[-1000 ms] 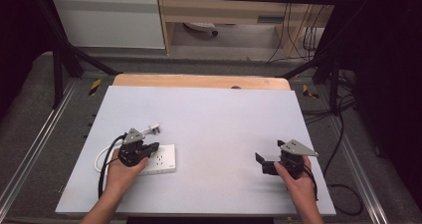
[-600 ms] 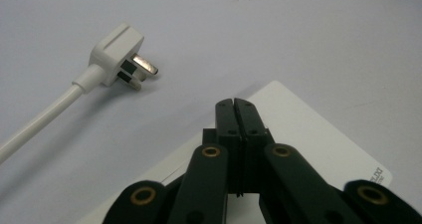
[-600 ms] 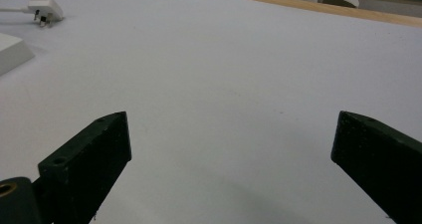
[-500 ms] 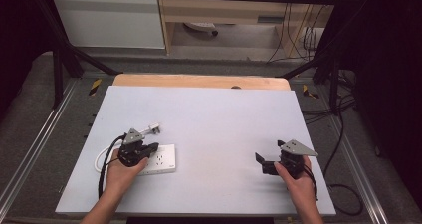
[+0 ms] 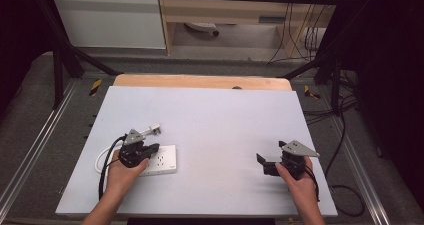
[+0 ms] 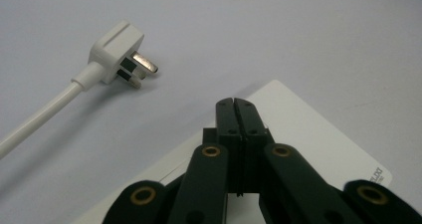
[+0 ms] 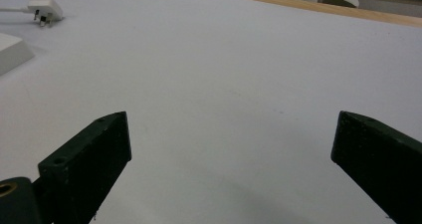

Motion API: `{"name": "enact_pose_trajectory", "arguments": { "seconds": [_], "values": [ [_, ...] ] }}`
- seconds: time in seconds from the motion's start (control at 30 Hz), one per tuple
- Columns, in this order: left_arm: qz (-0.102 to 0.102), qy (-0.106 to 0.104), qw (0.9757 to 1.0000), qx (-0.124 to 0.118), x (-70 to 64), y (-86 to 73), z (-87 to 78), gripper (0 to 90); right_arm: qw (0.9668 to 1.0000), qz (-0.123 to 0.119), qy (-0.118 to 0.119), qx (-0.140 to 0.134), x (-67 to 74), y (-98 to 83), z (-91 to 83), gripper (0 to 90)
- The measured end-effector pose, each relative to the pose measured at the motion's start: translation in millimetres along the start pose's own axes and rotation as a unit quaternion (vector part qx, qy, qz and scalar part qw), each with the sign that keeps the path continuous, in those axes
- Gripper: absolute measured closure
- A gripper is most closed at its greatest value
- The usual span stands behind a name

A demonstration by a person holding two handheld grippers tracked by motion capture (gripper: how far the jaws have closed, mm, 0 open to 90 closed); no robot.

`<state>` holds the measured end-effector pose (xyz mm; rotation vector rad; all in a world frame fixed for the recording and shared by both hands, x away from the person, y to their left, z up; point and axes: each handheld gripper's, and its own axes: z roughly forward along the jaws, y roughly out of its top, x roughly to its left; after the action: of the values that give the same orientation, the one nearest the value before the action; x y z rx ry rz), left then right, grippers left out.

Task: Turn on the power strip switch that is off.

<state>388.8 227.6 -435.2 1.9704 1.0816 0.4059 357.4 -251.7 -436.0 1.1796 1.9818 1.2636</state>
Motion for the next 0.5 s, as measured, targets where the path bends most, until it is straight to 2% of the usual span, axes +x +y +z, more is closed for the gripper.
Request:
{"name": "enact_pose_trajectory", "arguments": {
  "seconds": [0.5],
  "values": [
    [-0.004,-0.002,1.0,0.002,0.6,0.7,0.5,90.0,1.0,-0.001,0.001,0.001,0.2,0.0,0.0,2.8]
  ]
}}
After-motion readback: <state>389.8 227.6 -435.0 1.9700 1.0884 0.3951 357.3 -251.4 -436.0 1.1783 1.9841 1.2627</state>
